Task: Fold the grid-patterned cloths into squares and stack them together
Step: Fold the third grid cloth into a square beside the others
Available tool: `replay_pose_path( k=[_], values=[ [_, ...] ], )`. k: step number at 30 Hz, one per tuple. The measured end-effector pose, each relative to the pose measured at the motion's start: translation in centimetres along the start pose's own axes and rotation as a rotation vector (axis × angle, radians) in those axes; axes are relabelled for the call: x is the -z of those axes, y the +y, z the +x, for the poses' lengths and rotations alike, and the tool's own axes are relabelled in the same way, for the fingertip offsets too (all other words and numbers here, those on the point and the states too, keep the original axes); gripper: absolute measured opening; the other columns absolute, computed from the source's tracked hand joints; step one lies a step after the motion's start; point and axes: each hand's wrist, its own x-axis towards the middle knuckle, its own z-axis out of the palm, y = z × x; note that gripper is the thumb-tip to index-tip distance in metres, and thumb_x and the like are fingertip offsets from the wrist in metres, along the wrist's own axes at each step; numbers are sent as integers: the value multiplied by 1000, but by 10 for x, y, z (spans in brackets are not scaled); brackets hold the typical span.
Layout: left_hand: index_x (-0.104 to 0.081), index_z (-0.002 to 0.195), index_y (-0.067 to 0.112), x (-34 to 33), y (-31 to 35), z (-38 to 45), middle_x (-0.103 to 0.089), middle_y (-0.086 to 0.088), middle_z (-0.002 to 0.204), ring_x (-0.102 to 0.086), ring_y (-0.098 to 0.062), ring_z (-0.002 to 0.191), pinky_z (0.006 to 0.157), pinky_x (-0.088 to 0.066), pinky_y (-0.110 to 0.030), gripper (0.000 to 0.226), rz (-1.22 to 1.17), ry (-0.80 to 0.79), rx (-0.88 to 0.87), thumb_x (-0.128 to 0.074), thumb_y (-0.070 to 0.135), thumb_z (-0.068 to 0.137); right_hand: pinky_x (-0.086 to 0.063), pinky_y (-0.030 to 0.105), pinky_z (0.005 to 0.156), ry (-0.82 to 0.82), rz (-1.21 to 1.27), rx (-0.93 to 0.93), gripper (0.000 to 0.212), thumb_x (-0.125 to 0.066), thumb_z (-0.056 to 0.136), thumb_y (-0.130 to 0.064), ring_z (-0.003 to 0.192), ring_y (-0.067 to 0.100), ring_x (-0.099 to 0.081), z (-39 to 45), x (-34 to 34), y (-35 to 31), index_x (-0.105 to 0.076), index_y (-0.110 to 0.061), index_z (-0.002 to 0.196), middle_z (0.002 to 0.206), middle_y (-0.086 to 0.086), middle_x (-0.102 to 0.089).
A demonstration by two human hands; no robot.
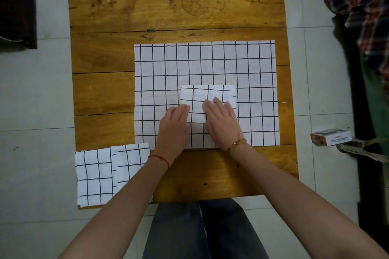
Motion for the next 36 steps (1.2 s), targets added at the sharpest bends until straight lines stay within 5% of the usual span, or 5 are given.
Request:
replay_pose_path(
  k=[13, 24, 29, 32, 36],
  values=[
    [-24, 150, 18, -14, 22, -33, -25, 2, 154, -27, -24, 136, 103, -41, -37, 66, -16, -158, 169, -54, 23, 91, -14, 53, 117, -137, -126, 64, 61, -38, 98, -30, 146, 27, -12, -32, -31, -12, -12, -15, 151, 159, 1, -13],
    [-28, 148, 16, -16, 22, -32, -29, 2, 150, -29, -24, 133, 99, -43, -36, 62, -18, -138, 166, -50, 22, 90, -17, 48, 117, -39, -98, -118, 49, -27, 98, -33, 139, 26, -29, -69, -26, 47, -39, -15, 142, 146, 3, -42],
    [-51, 130, 14, -15, 26, -27, -49, -3, 129, -42, -19, 120, 94, -46, -28, 41, -181, 72, 197, -53, 13, 90, -27, 38, 108, 193, 56, -147, 36, -33, 95, -28, 120, 23, -44, -48, -13, 45, -55, -15, 121, 120, 3, -58],
    [-60, 107, 14, -10, 32, -23, -57, 1, 103, -52, -12, 95, 74, -47, -19, 17, -386, 153, 353, -55, 15, 91, -36, 37, 96, 324, 126, -162, 25, -44, 93, -20, 108, 24, -50, -25, 2, 46, -60, -13, 112, 109, 4, -61],
    [-67, 104, 7, -7, 42, -6, -67, -1, 85, -61, -10, 73, 62, -49, -16, 21, -909, -81, 789, -60, 21, 91, -38, 36, 84, 323, 157, -180, 23, -43, 92, -19, 97, 26, -52, 16, 20, 51, -62, -12, 103, 101, 6, -61]
  ],
)
